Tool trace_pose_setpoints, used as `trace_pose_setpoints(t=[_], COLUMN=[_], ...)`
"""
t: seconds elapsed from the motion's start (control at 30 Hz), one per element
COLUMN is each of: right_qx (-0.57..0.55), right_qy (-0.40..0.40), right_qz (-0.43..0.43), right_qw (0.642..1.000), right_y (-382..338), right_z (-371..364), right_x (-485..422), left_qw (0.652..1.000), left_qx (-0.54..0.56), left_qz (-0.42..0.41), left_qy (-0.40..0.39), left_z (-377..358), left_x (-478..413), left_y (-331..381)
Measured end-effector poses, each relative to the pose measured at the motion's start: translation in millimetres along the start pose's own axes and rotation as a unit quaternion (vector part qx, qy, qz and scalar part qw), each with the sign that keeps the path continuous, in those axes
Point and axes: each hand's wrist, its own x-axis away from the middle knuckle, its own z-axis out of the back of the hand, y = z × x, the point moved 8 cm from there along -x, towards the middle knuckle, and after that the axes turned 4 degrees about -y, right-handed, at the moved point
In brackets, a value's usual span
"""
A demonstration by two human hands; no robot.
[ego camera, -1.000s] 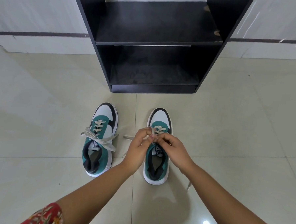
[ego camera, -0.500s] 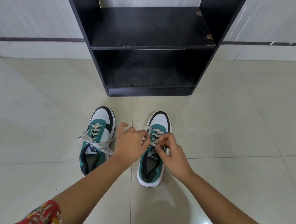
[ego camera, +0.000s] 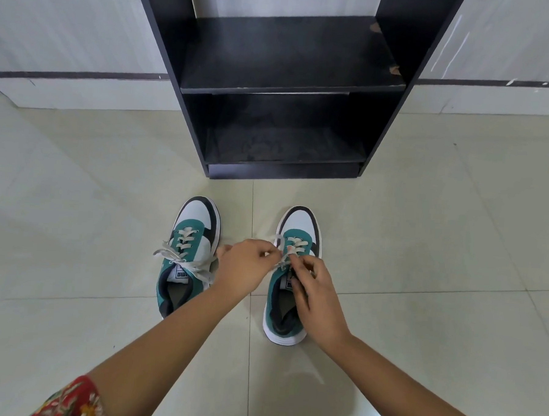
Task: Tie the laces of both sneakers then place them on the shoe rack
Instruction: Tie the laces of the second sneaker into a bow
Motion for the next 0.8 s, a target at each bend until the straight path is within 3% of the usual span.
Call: trace_pose_setpoints(t=[0.13,0.3,0.43,0.53,0.67,0.73,0.8], right_qx=[0.003,-0.01,-0.093,-0.272,-0.326,-0.344,-0.296], right_qy=[0.009,0.039,0.029,0.023,0.036,0.061,0.096], right_qz=[0.001,-0.041,-0.065,-0.139,-0.196,-0.206,-0.207], right_qw=[1.0,0.998,0.993,0.952,0.924,0.914,0.927], right_y=[2,8,8,10,12,13,15], right_z=[-1,12,20,29,60,81,104], right_x=[-2,-13,-21,-24,-25,-23,-21], left_qw=[0.995,0.99,0.995,0.998,0.982,0.979,0.983], left_qx=[-0.051,-0.093,-0.061,0.03,0.157,0.136,0.043], left_qz=[-0.048,-0.078,-0.071,-0.048,0.002,0.011,0.018], left_qy=[-0.068,-0.078,-0.016,0.002,0.101,0.149,0.178], left_z=[-7,-8,11,29,57,71,81], left_x=[-1,0,4,5,5,8,10], left_y=[14,18,14,1,-24,-30,-35])
